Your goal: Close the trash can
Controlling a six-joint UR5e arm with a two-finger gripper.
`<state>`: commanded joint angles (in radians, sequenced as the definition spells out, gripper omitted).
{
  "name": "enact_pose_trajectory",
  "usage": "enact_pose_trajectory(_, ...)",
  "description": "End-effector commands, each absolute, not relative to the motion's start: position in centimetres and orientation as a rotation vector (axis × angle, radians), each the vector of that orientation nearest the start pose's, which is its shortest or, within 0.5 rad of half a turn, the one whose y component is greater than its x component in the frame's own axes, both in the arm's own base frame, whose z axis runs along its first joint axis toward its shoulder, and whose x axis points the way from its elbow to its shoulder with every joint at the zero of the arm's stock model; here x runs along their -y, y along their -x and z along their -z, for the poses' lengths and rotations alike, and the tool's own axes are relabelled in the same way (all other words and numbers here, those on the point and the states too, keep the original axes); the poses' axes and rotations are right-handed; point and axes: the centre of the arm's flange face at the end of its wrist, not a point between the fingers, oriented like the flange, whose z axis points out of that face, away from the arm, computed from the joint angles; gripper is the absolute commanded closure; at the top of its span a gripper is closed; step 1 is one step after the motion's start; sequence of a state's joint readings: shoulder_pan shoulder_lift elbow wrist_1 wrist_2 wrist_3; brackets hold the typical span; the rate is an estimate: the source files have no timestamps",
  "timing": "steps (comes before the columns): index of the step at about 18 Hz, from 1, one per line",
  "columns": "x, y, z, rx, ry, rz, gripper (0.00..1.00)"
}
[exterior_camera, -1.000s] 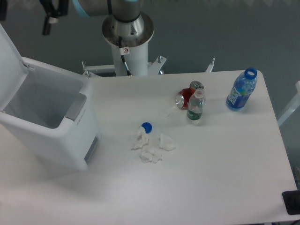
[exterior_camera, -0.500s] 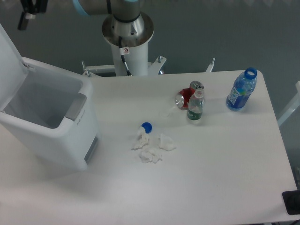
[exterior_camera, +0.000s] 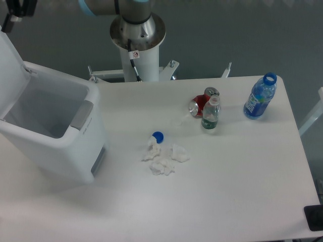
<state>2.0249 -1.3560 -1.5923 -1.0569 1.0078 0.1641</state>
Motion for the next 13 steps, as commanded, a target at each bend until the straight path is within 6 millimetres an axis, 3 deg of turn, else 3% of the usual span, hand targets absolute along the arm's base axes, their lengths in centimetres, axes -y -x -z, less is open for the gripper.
enact_pose_trajectory(13, -46.4, -0.4, -65.7, 0.020, 2.282, 0.418, 0.00)
